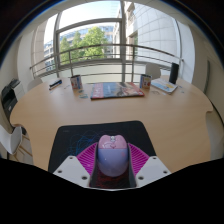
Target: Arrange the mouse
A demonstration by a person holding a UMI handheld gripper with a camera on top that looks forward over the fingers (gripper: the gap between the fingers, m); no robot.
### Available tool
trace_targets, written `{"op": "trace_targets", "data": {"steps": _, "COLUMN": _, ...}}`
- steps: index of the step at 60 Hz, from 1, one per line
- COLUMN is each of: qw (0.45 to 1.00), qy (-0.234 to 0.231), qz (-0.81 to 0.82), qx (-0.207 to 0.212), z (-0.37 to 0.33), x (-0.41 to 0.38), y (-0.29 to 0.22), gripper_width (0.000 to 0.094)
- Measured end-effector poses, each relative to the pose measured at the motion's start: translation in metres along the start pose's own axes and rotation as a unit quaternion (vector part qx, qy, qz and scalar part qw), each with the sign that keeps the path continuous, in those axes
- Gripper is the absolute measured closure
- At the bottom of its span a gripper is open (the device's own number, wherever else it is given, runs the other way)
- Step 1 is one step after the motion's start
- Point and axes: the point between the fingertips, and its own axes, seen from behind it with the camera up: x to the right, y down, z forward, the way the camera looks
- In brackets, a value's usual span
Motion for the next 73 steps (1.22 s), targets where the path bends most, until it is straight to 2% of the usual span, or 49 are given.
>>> {"op": "trace_targets", "data": {"steps": 4, "qw": 1.0, "qy": 0.001, "qz": 0.005, "qx": -0.02, "z": 0.01, "x": -0.008, "y": 0.021, "gripper_width": 0.0453}}
{"op": "trace_targets", "data": {"steps": 7, "qw": 1.0, "qy": 0.012, "qz": 0.003, "qx": -0.004, "z": 0.016, "x": -0.01, "y": 0.02, "gripper_width": 0.0416}}
{"op": "trace_targets", "data": {"steps": 11, "qw": 1.0, "qy": 0.01, "qz": 0.003, "qx": -0.02, "z": 0.015, "x": -0.016, "y": 0.027, "gripper_width": 0.0356}}
{"op": "trace_targets", "data": {"steps": 13, "qw": 1.0, "qy": 0.009, "qz": 0.01, "qx": -0.021, "z": 0.011, "x": -0.017, "y": 0.024, "gripper_width": 0.0282}}
{"op": "trace_targets", "data": {"steps": 17, "qw": 1.0, "qy": 0.008, "qz": 0.011, "qx": -0.015, "z": -0.002, "x": -0.023, "y": 0.019, "gripper_width": 0.0076}}
{"op": "trace_targets", "data": {"steps": 23, "qw": 1.0, "qy": 0.029, "qz": -0.006, "qx": -0.001, "z": -0.041, "x": -0.017, "y": 0.0, "gripper_width": 0.0092}}
{"op": "trace_targets", "data": {"steps": 41, "qw": 0.998, "qy": 0.049, "qz": -0.012, "qx": 0.038, "z": -0.181, "x": -0.017, "y": -0.026, "gripper_width": 0.0091}}
{"op": "trace_targets", "data": {"steps": 58, "qw": 0.998, "qy": 0.035, "qz": -0.005, "qx": 0.048, "z": -0.277, "x": -0.028, "y": 0.012, "gripper_width": 0.0093}}
{"op": "trace_targets", "data": {"steps": 73, "qw": 0.998, "qy": 0.041, "qz": -0.021, "qx": 0.044, "z": -0.303, "x": -0.03, "y": 0.041, "gripper_width": 0.0092}}
